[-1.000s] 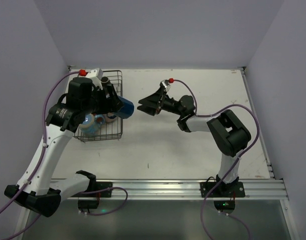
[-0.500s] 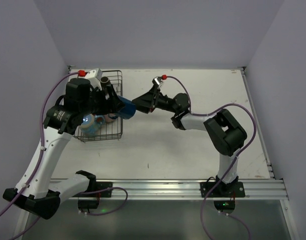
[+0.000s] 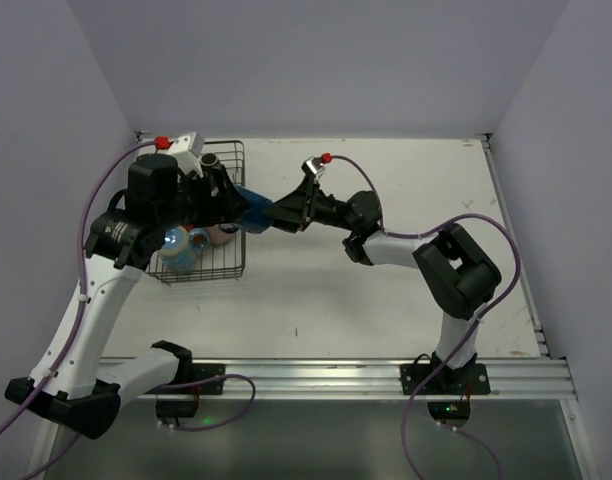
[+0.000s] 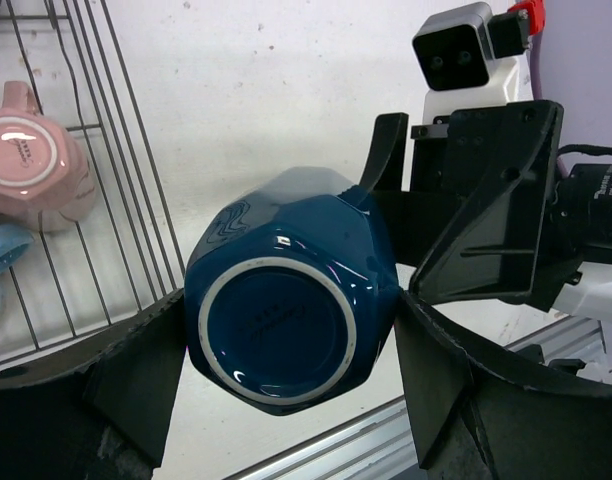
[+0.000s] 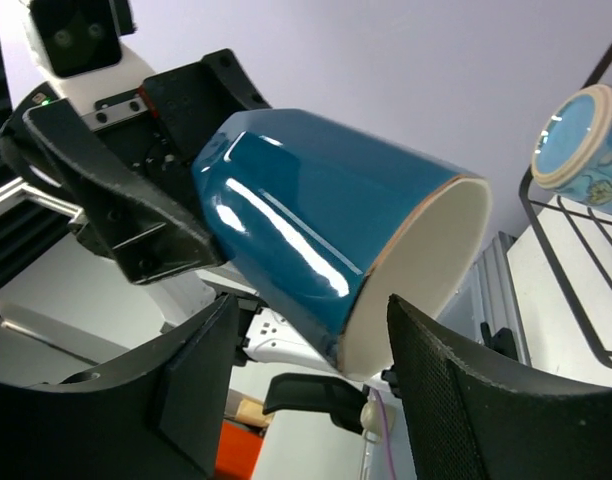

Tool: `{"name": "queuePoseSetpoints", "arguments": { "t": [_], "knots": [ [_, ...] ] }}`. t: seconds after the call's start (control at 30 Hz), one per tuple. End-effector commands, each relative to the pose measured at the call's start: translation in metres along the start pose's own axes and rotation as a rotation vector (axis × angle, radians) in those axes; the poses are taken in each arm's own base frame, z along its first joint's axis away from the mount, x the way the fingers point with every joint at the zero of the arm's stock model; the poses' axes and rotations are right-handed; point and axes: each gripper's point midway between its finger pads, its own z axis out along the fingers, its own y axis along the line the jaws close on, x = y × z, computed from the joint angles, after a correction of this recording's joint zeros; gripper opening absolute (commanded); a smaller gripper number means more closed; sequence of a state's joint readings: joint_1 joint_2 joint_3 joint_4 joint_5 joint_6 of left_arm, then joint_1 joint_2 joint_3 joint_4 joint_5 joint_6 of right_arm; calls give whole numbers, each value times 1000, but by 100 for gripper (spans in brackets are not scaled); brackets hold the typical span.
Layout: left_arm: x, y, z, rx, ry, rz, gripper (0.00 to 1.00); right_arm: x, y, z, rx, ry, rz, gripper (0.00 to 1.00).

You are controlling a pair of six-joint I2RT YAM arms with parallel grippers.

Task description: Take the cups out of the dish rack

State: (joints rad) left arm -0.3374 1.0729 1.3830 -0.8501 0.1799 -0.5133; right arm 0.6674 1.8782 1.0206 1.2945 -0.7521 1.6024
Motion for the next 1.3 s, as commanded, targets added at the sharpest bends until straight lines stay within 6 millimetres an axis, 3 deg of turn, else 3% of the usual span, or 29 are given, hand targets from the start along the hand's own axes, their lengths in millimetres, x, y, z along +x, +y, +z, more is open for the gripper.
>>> {"name": "queuePoseSetpoints", "arguments": {
  "t": [0.0, 0.43, 0.7, 1.0, 1.27],
  "knots": [
    [-39, -44, -26, 175, -147, 47, 0, 18, 98, -14, -330, 8, -333, 63],
    [-30, -60, -20, 293, -126, 25, 0, 23, 119, -16, -366, 24, -378, 56],
    [-19, -61, -15, 332, -107, 25, 0, 32, 142, -31, -385, 28, -425, 53],
    [-11, -73, -17, 434, -97, 21, 0, 37, 150, -44, -383, 21, -452, 49],
    [-4, -76, -14, 531, -78, 9, 0, 45, 179, -53, -427, 25, -483, 47]
  ]
}}
